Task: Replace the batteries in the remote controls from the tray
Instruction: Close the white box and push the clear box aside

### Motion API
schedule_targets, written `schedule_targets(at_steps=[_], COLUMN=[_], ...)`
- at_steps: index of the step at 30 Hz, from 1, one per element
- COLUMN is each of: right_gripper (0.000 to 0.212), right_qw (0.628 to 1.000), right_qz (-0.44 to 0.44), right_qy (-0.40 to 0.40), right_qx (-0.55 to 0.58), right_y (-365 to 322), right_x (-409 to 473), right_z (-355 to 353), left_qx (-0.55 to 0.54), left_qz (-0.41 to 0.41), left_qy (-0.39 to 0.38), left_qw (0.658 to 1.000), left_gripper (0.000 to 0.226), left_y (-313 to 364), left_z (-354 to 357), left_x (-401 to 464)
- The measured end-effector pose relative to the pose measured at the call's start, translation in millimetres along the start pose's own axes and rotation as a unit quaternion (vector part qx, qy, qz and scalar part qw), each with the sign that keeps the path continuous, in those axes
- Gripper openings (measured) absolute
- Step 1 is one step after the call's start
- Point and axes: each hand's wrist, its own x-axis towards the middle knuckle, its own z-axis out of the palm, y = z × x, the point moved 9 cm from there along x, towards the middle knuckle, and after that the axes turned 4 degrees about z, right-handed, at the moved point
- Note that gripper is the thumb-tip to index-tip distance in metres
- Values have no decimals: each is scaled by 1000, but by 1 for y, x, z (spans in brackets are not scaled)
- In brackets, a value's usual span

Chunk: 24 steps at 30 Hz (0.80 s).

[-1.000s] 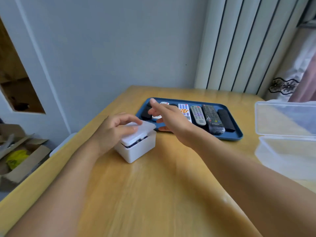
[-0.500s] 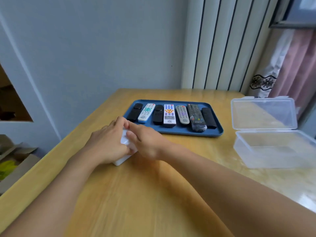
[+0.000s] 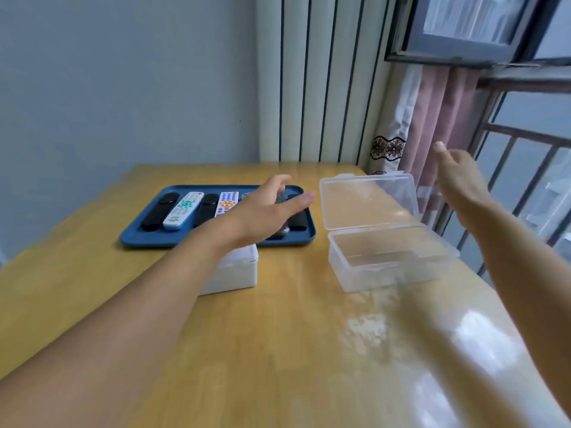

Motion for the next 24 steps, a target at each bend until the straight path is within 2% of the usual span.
schedule_targets(at_steps=[1,2,4,5,7,9,11,13,15,16,18,20,24], right_gripper=[79,84,93,94,90,75,52,37,32,37,53,68,70], right_qw=[991,962,903,893,896,898,899,895,871,854,828,826,865], right_qz=[85,149,189,179,146,113,64,-10,-82,-106,-138,-160,-275], right_qy=[-96,-194,-305,-317,-299,-314,-363,-430,-482,-494,-477,-434,-220], right_qx=[44,119,237,266,295,287,236,118,-44,-125,-261,-322,-357], right_y=[24,42,57,59,62,63,59,57,57,57,55,48,34], right_x=[2,-3,-12,-10,-8,-17,-32,-53,-75,-85,-99,-117,-146], right_z=[13,31,51,50,42,33,29,28,25,25,27,36,36], left_qx=[-44,-96,-212,-257,-301,-300,-244,-136,-22,34,127,185,234], left_qz=[-15,-35,-71,-76,-72,-56,-14,28,62,84,144,183,192], left_qy=[13,9,4,17,63,68,9,-38,-55,-56,-55,-37,-35], left_qw=[999,995,975,963,949,950,970,990,996,994,980,965,952], left_gripper=[80,82,85,83,72,60,47,36,27,24,39,52,59], left_y=[11,17,22,26,33,35,42,45,45,45,46,43,41], left_z=[15,34,69,79,79,79,90,104,115,120,130,138,147], left_x=[14,25,41,46,48,46,36,26,19,14,7,-1,-5])
